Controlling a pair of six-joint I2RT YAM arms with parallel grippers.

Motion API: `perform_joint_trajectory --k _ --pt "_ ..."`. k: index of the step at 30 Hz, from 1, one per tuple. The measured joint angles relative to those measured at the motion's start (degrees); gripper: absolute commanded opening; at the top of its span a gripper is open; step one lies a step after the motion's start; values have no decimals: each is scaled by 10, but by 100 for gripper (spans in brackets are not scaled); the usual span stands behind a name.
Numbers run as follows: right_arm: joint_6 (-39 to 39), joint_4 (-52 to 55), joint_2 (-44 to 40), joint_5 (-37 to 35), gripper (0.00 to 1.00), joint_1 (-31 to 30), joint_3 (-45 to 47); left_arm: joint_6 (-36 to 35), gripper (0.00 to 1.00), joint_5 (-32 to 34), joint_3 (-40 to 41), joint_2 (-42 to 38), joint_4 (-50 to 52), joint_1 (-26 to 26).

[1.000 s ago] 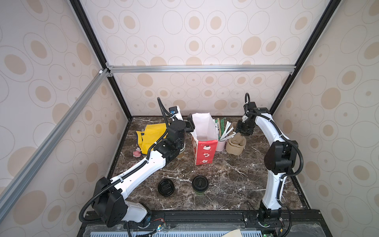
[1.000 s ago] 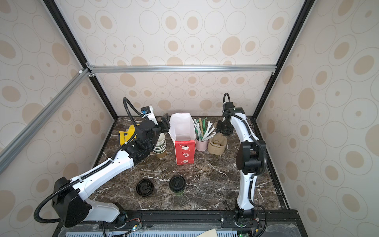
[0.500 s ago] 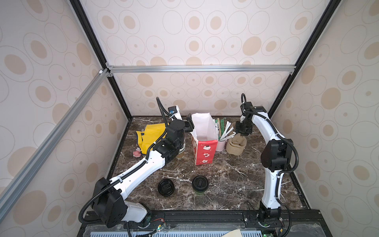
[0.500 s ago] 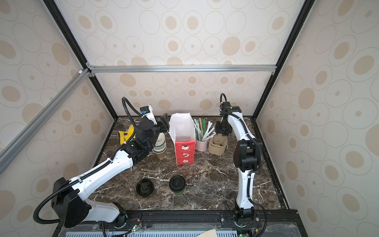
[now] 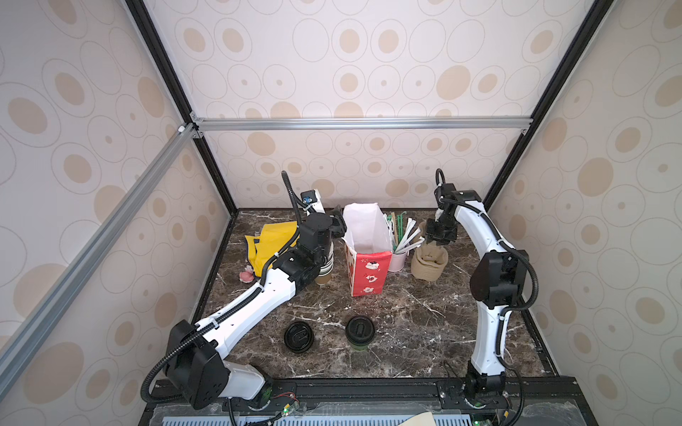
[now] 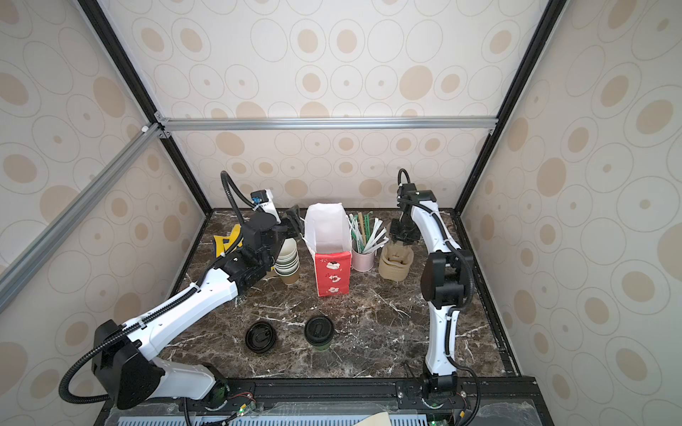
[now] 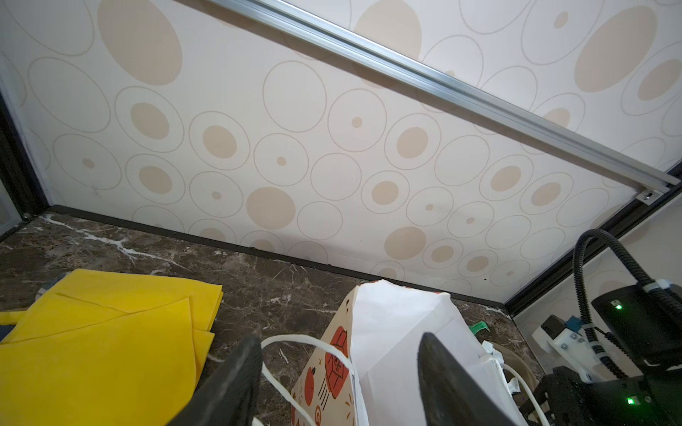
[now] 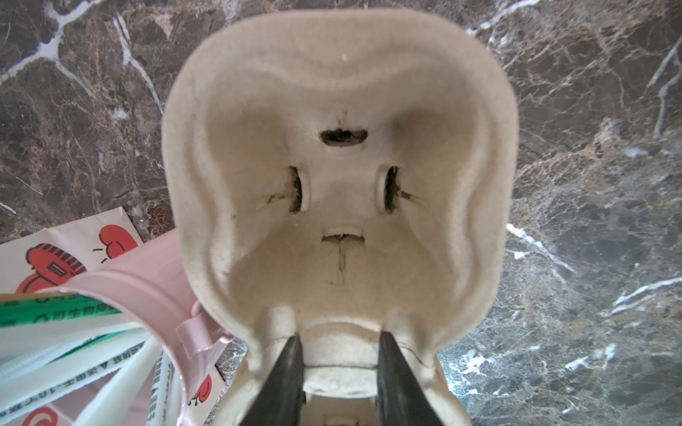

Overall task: Pack a coffee takeout order
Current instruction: Pick up the cup tray from the cup tray.

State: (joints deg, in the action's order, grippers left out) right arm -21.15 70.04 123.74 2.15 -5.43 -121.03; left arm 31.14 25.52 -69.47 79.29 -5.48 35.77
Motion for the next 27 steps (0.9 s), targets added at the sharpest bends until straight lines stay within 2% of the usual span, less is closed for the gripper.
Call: perform_joint_trajectory --k 11,20,27 --pt "-4 41 -21 -7 31 2 -44 41 66 -32 -100 25 115 -29" --pt "-4 81 -58 -19 31 2 -77 66 66 -112 -174 59 235 -43" --pt "0 129 -106 -33 32 1 -127 99 63 -189 -317 129 382 -53"
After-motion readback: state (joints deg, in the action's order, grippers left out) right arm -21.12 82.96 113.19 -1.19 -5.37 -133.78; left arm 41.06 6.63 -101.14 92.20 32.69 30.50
